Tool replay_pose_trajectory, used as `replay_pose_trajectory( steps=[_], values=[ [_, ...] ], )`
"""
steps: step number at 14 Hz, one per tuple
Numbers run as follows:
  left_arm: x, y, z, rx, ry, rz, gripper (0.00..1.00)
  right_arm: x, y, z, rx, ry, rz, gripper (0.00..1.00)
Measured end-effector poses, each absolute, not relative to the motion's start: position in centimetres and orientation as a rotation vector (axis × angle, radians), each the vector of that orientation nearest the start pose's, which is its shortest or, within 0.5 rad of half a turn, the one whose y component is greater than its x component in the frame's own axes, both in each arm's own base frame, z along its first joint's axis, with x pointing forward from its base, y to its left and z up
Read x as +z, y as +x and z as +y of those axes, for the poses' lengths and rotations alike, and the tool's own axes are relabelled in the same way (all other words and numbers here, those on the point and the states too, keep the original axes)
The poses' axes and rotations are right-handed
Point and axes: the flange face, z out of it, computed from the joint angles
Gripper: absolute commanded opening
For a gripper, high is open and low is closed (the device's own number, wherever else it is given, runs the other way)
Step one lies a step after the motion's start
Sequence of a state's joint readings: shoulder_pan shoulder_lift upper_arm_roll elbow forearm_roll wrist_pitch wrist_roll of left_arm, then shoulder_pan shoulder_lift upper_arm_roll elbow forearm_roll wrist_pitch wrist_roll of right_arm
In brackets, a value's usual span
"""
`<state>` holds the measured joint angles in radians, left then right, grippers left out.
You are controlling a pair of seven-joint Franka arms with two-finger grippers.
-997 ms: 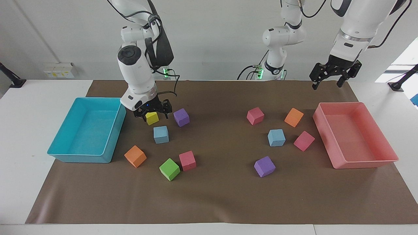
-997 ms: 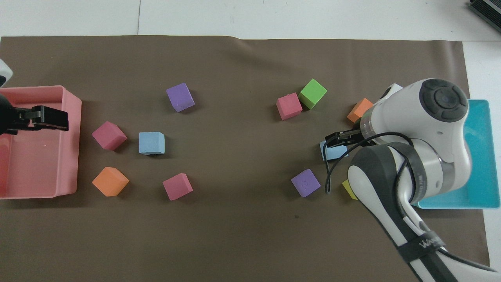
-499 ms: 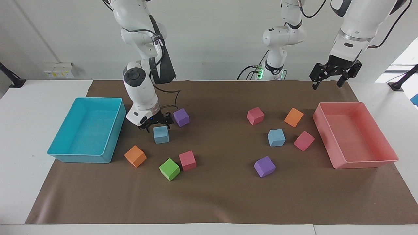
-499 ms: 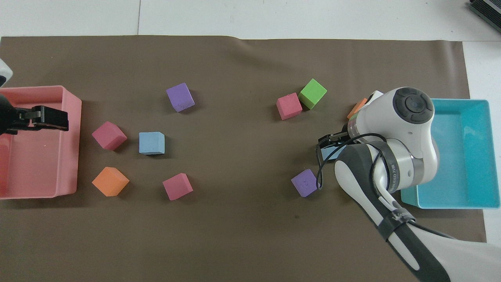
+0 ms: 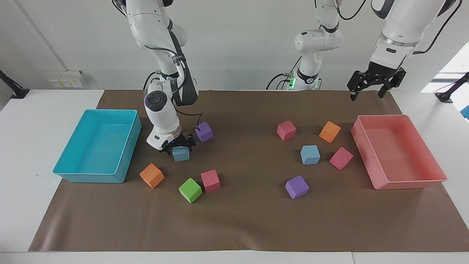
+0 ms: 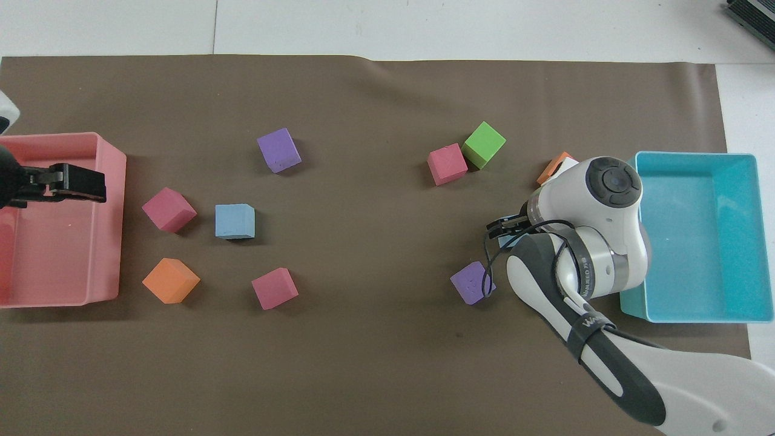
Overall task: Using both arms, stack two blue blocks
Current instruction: 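Reach the right gripper toward the light-blue cube near the blue bin, then close the right gripper on the light-blue cube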
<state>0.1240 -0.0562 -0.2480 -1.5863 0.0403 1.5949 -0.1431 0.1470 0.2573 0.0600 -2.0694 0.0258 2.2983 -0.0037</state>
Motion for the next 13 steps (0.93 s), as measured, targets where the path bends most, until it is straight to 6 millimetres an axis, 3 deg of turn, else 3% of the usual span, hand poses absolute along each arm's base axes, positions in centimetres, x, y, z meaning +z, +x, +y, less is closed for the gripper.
replay_pose_trajectory(
  steps=[11, 12, 13],
  values=[
    [64.93, 53.61, -6.68, -0.108, -3.094, -0.03, 1.0, 29.53, 56.3, 11.27, 0.08, -3.098, -0.286, 1.0],
    [64.93, 53.61, -6.68, -0.108, -3.094, -0.03, 1.0, 29.47, 56.25, 11.26, 0.083, -3.098, -0.286, 0.9],
    [64.93, 53.61, -6.68, -0.108, -3.094, -0.03, 1.0, 29.44, 56.22, 11.29, 0.084, -3.098, -0.288, 0.42]
  ],
)
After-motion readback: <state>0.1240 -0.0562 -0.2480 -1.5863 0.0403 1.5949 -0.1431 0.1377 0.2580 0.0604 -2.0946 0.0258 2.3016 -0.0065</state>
